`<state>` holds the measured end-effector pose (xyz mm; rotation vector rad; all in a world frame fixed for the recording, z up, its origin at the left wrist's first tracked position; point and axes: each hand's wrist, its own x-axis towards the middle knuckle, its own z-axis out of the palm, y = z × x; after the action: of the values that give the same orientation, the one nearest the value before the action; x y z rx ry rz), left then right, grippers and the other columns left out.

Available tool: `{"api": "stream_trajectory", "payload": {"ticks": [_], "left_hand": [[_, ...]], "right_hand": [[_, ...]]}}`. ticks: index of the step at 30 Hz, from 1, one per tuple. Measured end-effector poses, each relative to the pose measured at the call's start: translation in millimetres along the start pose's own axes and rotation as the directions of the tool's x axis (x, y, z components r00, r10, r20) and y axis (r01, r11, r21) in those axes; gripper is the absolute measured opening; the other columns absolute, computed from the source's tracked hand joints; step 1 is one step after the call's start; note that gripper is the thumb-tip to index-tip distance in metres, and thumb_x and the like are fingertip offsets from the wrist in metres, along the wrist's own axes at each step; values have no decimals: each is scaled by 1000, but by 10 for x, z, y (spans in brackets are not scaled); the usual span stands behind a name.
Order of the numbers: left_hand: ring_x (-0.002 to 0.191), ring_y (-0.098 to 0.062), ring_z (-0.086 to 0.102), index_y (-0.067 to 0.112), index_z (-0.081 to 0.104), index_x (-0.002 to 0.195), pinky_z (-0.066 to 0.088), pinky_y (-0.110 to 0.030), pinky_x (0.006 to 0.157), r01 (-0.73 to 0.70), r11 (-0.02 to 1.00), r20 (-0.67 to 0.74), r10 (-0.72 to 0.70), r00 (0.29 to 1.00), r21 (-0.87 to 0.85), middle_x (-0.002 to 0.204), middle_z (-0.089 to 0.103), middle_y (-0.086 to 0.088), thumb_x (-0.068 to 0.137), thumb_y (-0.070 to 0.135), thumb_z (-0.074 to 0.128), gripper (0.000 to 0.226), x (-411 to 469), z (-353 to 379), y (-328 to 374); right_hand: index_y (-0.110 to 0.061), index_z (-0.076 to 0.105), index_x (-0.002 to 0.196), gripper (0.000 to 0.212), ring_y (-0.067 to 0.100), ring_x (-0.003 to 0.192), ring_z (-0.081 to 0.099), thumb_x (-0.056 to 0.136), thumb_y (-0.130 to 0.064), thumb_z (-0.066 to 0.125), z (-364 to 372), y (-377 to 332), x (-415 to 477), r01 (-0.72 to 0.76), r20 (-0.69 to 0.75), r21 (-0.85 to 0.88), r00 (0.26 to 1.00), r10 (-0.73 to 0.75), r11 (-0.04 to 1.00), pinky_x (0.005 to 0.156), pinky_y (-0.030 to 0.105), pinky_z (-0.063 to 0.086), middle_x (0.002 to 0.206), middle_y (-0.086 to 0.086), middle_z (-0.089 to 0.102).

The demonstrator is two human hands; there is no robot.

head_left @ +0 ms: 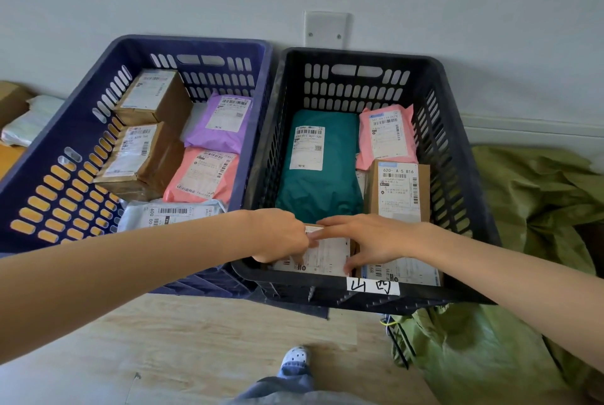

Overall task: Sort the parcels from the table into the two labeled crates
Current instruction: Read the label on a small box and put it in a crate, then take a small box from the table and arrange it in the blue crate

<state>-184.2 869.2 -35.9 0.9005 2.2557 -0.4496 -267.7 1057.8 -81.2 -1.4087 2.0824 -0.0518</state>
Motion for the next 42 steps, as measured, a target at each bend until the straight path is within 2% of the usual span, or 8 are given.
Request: {"api": "stream_trajectory", "payload": {"ticks": [4,8,13,18,22,31,38,42], "left_hand": [[114,-33,56,29,42,143,49,-39,82,11,999,47,-9,999,-40,148,41,-4,97,8,49,51,-16,30,8],[130,-31,46,33,36,146,48,-43,93,7,998,55,-3,998,-60,156,28,0,98,9,46,55,-39,79,7],[141,-30,31,37,35,146,36,-47,108,17,1000,28,-17,999,-2,161,16,6,98,8,46,57,-56,65,49],[148,-23,13,35,29,149,14,-47,119,113,994,-50,-113,992,-2,161,14,6,100,9,43,58,-181,-12,67],[148,-21,12,35,31,148,13,-49,118,202,978,-152,-207,967,-49,161,16,9,102,16,41,52,-359,-48,70],[148,-23,15,35,25,150,20,-48,115,470,849,-338,-527,779,-241,160,18,3,101,9,42,59,-973,43,271],[146,-19,19,36,30,149,20,-44,117,544,694,-366,-715,596,-472,158,23,7,103,18,40,50,-1592,400,540],[146,-17,20,36,31,148,19,-42,118,569,597,-366,-800,476,-566,159,24,6,104,26,38,46,-1987,697,549]], "right_hand": [[-50,21,147,81,20,142,29,84,-41,71,22,-13,36,14,31,-15,999,-14,1000,107,37,33,161,-10,17],[-52,20,147,82,21,144,26,84,-41,71,26,-35,37,2,47,5,999,-2,1000,111,42,31,161,-10,15],[-51,21,147,82,18,143,28,83,-40,72,26,-54,-10,-25,7,29,1000,24,999,110,39,31,160,-9,18],[-46,21,149,85,14,143,27,81,-44,72,-26,-134,-100,-50,-107,103,992,61,993,115,40,28,158,-10,25],[-43,24,149,85,11,141,29,80,-43,74,-129,-225,-194,-44,-222,173,972,82,984,115,36,28,156,-12,30],[-45,31,146,79,10,133,44,81,-39,76,-421,-674,-236,123,-446,391,892,71,912,106,31,39,150,-16,38],[-37,36,147,75,11,131,45,83,-34,75,-543,-1233,49,233,-510,366,860,-15,901,103,30,42,150,-13,40],[-30,39,147,73,8,131,44,84,-31,75,-591,-1623,375,275,-508,373,860,-53,886,96,14,40,148,-10,43]]}}
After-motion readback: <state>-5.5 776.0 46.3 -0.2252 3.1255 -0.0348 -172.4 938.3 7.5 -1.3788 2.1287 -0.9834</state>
